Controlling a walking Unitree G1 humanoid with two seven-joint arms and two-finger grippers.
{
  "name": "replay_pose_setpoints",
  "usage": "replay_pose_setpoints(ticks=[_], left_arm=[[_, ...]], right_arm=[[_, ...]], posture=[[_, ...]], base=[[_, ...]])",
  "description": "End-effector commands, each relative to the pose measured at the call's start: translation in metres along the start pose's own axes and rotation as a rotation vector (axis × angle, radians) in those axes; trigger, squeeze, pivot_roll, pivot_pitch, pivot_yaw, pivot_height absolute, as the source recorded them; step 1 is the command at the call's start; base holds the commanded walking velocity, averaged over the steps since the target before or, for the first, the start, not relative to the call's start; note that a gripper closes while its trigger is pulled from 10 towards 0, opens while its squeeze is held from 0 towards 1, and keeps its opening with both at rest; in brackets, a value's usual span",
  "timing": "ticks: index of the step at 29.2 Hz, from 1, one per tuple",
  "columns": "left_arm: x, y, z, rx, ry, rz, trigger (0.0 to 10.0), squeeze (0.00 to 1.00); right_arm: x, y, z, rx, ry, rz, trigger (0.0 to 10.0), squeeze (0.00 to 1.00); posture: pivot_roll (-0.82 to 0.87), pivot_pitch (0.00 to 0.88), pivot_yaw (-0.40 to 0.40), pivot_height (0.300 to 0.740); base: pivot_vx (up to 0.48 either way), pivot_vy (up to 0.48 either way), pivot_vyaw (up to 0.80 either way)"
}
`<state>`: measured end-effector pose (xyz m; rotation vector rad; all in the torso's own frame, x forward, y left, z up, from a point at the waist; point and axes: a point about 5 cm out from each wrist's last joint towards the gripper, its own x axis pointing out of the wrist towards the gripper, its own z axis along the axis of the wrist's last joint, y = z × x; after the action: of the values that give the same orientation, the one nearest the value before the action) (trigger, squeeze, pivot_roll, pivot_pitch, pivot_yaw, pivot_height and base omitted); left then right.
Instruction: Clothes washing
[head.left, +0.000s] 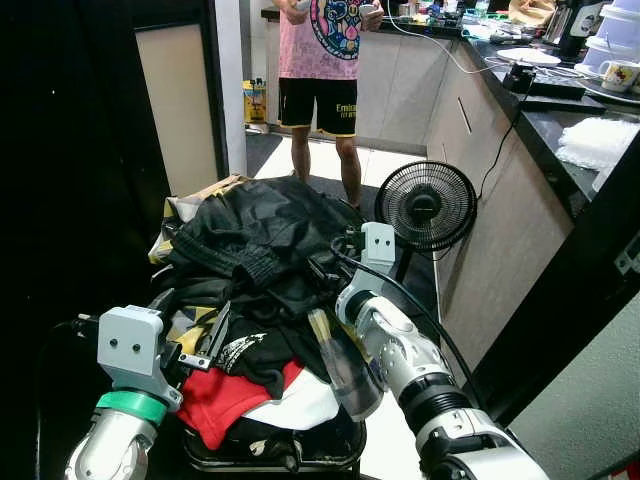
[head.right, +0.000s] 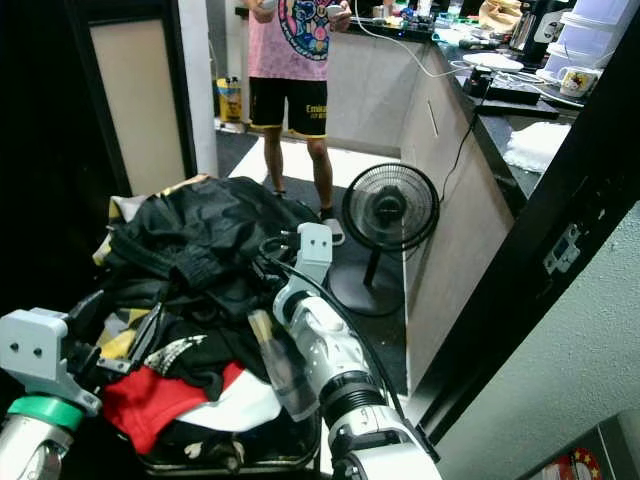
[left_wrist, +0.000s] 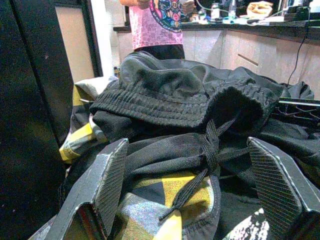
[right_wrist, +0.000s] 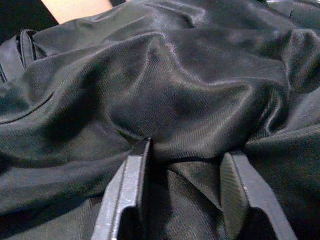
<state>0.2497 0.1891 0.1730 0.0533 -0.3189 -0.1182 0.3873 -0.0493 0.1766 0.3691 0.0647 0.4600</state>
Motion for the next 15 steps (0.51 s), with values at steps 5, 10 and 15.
replay_pose_setpoints(ticks=[5,10,15], left_arm=[[0.000,0.000,-0.003,-0.003,0.018,0.003,10.0,0.00],[0.000,0.000,-0.003,-0.001,0.016,0.005,10.0,0.00],[0.000,0.000,-0.003,0.000,0.015,0.006,10.0,0.00]], right_arm=[[0.004,0.013,0.023,0.034,-0.088,0.064,0.0,0.00],[0.004,0.018,0.038,0.046,-0.138,0.089,0.0,0.00],[0.004,0.023,0.061,0.100,-0.209,0.116,0.0,0.00]], posture=[[0.08,0.046,-0.004,0.740],[0.08,0.045,-0.006,0.740],[0.08,0.046,-0.007,0.740]], base=[[0.000,0.000,0.00],[0.000,0.000,0.00],[0.000,0.000,0.00]])
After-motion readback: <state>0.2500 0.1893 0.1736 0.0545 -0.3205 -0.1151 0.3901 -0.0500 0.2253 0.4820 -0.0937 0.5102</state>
